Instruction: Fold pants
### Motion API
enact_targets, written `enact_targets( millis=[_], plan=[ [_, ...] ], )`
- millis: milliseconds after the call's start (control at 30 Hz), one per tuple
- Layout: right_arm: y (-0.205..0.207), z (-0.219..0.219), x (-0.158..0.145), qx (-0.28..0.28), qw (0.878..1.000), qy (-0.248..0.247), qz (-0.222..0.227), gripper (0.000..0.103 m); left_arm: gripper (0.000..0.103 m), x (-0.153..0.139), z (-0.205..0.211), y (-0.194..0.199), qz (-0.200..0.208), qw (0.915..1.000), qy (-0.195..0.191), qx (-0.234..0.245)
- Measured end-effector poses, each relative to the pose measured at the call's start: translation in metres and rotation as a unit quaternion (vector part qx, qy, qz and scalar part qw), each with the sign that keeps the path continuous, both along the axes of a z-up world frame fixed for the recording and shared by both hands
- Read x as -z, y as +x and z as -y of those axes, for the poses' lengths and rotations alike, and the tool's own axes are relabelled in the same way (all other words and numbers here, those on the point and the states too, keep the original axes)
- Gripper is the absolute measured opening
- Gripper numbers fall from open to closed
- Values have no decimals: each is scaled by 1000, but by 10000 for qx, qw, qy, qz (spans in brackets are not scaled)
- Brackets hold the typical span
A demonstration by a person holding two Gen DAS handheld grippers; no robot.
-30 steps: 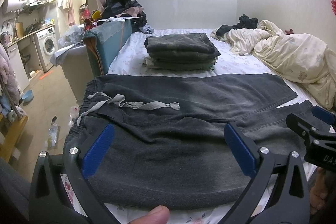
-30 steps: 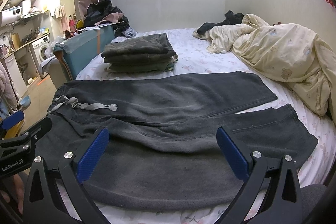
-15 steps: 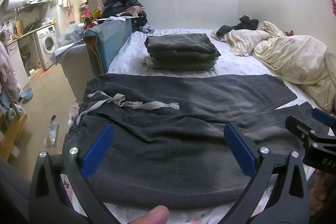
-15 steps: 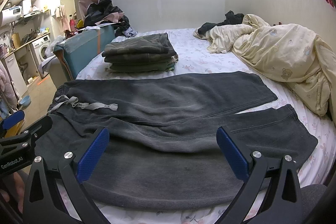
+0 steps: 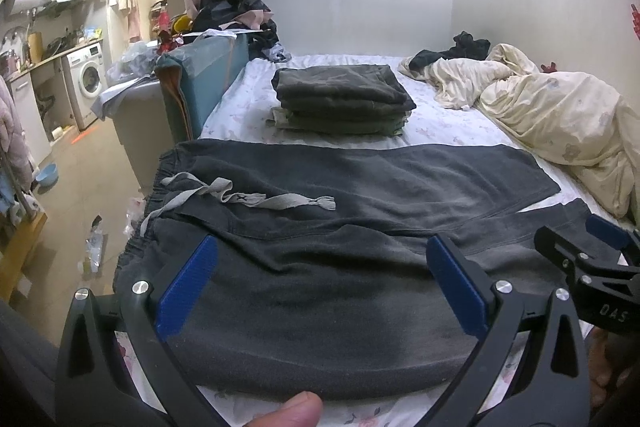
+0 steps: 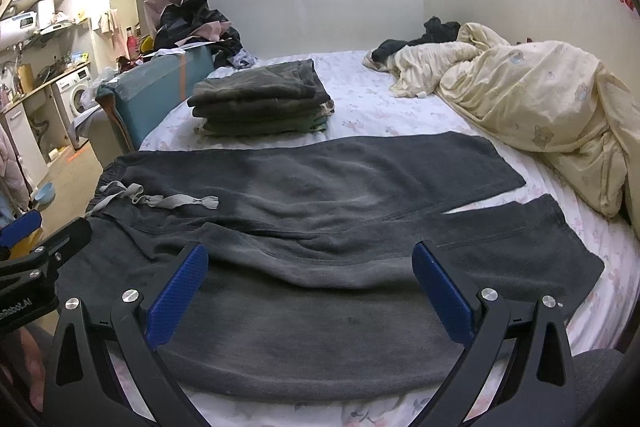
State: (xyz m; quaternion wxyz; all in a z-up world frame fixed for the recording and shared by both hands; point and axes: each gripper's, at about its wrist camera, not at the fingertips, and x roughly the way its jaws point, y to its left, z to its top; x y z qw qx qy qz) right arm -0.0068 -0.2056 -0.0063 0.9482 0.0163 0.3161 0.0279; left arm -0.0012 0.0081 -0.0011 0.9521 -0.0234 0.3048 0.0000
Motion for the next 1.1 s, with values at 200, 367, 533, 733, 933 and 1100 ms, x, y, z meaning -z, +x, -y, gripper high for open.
enact_targets(
  millis=[200,367,533,733,933,1100],
  plan=[
    [0,1,-1,6,10000,-3,3,103,102,2,-1,1,-19,10000,-12,-44],
    [0,2,-2,0,10000,-14,27,103,102,2,-1,-1,-3,10000,34,-23],
    [0,2,-3,-1,10000,7,33,103,102,4,0,0,1,10000,60,-22],
    [-1,2,-3,5,10000,9,29,103,102,5,-1,0,-18,10000,56,-12],
    [-2,5,-4,70,9999,77,-22,103,102,1,-22,8,-204,9997,-95,62],
    [-3,12,-4,44,9994,333,-112,103,102,8,-67,22,-707,9951,-529,-455]
  ],
)
